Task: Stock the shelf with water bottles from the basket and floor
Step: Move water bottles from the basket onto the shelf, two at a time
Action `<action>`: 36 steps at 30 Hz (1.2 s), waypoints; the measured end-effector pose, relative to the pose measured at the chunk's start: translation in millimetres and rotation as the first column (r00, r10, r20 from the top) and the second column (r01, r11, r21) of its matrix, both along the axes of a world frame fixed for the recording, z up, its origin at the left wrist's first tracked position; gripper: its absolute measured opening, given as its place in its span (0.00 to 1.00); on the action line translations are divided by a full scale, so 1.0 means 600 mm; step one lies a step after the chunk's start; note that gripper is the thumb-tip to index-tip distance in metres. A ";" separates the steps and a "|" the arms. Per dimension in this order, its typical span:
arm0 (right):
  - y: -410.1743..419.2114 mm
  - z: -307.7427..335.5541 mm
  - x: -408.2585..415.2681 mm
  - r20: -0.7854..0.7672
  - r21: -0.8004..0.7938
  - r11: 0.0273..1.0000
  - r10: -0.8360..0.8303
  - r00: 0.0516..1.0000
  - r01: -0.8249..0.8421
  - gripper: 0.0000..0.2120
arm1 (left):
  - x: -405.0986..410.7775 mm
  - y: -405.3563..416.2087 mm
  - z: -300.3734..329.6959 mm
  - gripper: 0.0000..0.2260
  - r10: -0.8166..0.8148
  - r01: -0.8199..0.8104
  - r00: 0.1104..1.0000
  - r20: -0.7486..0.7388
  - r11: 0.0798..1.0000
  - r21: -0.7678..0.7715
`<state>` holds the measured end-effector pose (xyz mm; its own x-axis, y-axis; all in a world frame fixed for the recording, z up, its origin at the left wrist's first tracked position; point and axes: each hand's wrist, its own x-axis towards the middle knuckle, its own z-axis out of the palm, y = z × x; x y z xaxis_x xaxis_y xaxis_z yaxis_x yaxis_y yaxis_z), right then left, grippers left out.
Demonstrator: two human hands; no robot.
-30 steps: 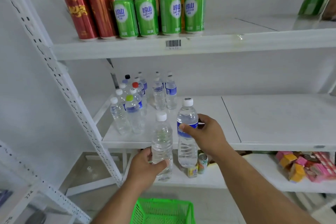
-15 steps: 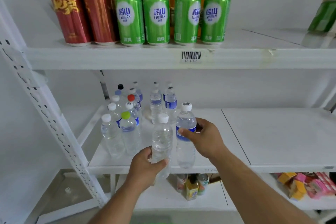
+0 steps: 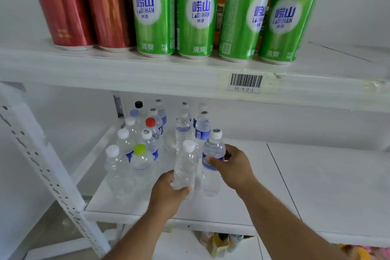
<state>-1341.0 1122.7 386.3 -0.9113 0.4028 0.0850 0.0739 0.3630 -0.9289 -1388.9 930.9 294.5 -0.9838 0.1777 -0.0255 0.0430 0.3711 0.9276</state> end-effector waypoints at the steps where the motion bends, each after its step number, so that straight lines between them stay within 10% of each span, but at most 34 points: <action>1: 0.006 -0.006 -0.011 0.003 -0.004 1.000 0.005 1.000 -0.005 0.07 | -0.012 0.007 -0.006 0.19 0.019 -0.019 1.000 -0.003 1.000 -0.009; 36: 0.063 -0.106 -0.206 0.027 -0.017 0.996 0.087 0.996 -0.086 0.12 | -0.216 0.095 -0.055 0.21 0.085 -0.086 0.996 0.030 0.996 0.035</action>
<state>-1464.5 1160.8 322.6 -0.9448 0.3233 0.0537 0.0681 0.3540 -0.9328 -1518.4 988.1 261.5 -0.9943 0.0947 -0.0491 -0.0143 0.3380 0.9410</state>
